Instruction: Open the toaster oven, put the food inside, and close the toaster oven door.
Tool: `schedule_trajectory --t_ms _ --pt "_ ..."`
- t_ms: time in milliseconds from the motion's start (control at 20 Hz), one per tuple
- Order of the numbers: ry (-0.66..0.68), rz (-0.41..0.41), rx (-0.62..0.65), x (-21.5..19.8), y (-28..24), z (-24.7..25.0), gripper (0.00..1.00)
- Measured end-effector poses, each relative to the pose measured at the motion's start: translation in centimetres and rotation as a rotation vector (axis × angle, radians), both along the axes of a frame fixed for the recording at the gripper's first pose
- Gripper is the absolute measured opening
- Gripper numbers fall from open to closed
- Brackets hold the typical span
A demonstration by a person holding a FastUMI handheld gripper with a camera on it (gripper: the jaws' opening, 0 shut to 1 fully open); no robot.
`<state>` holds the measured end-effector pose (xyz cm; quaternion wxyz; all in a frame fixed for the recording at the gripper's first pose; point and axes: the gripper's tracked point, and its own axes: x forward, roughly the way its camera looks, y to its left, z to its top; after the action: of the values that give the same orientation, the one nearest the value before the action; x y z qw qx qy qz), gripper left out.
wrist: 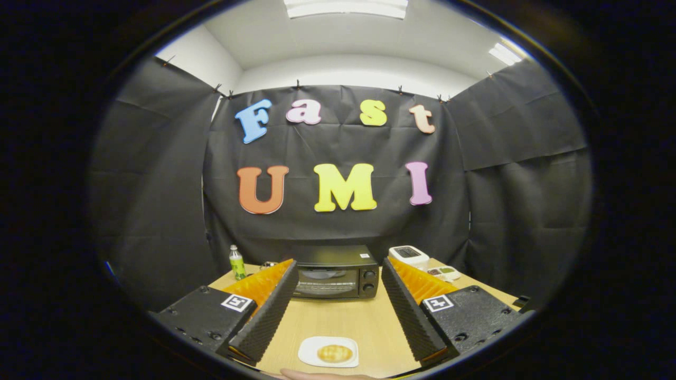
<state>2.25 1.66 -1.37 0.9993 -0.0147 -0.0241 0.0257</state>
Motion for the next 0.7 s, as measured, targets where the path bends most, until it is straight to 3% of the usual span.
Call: schedule_trajectory --t_ms 400,700 --pt "0.130 0.076 0.014 10.0 3.6 -5.3 1.00" --pt "0.178 0.093 0.049 18.4 4.0 -6.5 1.00"
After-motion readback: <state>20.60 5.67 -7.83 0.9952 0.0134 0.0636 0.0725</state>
